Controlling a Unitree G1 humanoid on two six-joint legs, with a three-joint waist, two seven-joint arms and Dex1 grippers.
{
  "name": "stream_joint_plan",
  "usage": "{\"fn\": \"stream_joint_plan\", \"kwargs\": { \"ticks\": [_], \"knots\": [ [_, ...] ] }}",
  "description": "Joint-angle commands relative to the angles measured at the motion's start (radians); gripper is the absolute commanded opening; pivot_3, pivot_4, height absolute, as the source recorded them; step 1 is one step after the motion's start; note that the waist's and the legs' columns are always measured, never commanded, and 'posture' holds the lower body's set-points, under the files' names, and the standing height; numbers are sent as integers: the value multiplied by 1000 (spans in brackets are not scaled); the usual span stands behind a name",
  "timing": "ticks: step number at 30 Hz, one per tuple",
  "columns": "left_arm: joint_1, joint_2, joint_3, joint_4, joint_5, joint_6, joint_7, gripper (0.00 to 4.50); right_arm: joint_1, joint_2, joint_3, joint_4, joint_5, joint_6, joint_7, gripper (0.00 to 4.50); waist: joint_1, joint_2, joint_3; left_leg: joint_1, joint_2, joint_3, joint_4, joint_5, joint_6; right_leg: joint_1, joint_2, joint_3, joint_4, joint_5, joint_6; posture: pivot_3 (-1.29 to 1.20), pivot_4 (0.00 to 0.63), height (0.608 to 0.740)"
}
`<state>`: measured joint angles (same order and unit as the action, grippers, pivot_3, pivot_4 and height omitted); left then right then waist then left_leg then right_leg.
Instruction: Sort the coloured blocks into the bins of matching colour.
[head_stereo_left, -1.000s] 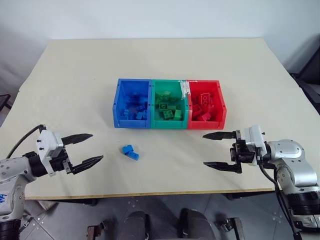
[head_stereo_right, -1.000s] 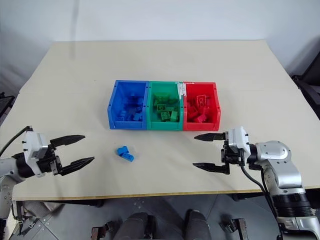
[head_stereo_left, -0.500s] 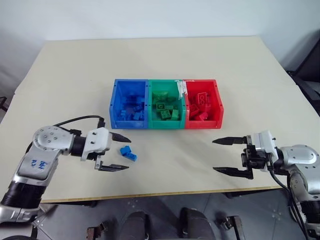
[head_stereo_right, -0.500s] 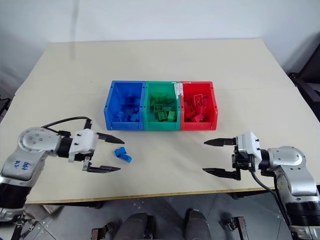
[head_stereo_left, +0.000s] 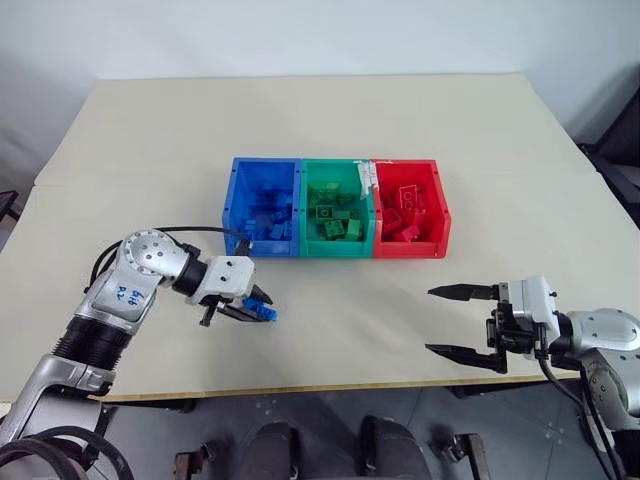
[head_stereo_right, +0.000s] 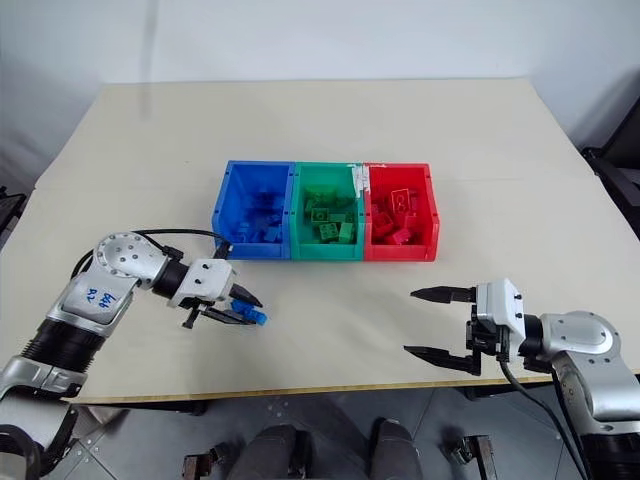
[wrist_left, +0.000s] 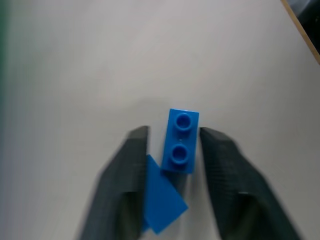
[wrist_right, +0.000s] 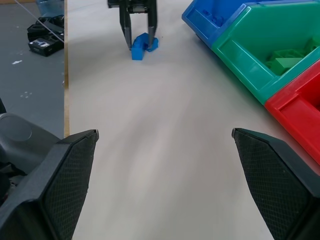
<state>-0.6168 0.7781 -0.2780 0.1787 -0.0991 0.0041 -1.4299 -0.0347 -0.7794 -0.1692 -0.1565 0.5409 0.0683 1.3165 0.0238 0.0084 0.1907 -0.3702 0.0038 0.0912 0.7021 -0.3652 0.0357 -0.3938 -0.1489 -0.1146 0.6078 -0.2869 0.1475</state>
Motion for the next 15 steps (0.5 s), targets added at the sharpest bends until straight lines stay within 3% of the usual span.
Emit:
{"fn": "stream_joint_plan", "kwargs": {
  "ticks": [1, 5, 9, 15],
  "knots": [
    [1, -8, -7, 3, 9, -17, -7, 460, 4, 2, -33, -27, 22, -10, -9, 4500, 0, 0, 0, 0, 0, 0, 0, 0, 0, 0, 0, 0, 0, 0, 0, 0, 150, 740],
    [6, -17, 9, 2, 0, -27, 4, 460, -2, 4, -30, -18, 19, -17, -13, 4500, 1, 0, 0, 0, 0, 0, 0, 0, 0, 0, 0, 0, 0, 0, 0, 0, 150, 740],
    [2, -81, 119, -39, -133, 110, 79, 460, -13, 25, -43, -17, 41, -6, -43, 4500, 2, 0, 0, -1, 0, -1, 1, 0, 0, 0, 0, 0, 0, 0, 0, 0, 150, 740],
    [-20, -167, 323, -106, -293, 314, 305, 460, -9, 113, -153, -104, 167, 74, -231, 4500, 0, 0, 0, 0, 6, -9, 2, 0, 0, 0, 0, 0, 1, 0, 0, 0, 150, 740]
  ]
}}
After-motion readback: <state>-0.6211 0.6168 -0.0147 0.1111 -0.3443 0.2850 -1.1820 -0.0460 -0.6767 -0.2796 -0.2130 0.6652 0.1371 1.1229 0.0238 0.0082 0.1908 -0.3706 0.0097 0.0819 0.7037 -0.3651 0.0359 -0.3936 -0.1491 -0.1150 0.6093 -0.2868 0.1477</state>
